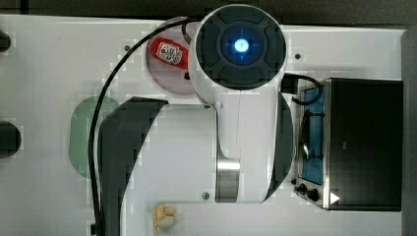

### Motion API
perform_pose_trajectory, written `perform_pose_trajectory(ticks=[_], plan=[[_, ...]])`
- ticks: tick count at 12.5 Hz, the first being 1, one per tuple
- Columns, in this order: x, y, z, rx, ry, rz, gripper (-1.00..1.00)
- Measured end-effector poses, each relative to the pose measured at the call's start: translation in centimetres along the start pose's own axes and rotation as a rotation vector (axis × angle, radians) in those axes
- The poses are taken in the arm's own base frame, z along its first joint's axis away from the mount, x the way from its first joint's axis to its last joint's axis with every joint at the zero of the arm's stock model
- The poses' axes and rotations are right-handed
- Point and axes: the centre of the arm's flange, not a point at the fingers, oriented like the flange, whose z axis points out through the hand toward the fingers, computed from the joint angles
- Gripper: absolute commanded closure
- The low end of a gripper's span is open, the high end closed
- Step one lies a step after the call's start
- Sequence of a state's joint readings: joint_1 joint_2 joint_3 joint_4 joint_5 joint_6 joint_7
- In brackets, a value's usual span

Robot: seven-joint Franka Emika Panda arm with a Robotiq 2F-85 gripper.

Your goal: Drag strainer left to right.

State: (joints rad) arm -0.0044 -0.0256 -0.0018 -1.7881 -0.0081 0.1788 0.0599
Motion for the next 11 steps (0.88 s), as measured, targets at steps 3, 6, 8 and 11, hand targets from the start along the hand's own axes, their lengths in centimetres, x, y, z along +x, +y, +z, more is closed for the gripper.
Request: perform_pose_trajectory(ticks=[3, 6, 8, 11], plan=[[-7.0, 10.0, -1.7, -0.184, -0.129, 0.016, -1.0], [-8.8, 13.6, -11.4, 0.04, 0.011, 0.039, -1.0], [-10.8, 11.7, -15.2, 0.132, 0.085, -0.001, -1.0], [-16.5, 1.8, -12.2, 0.107, 0.116, -0.153, -1.0]])
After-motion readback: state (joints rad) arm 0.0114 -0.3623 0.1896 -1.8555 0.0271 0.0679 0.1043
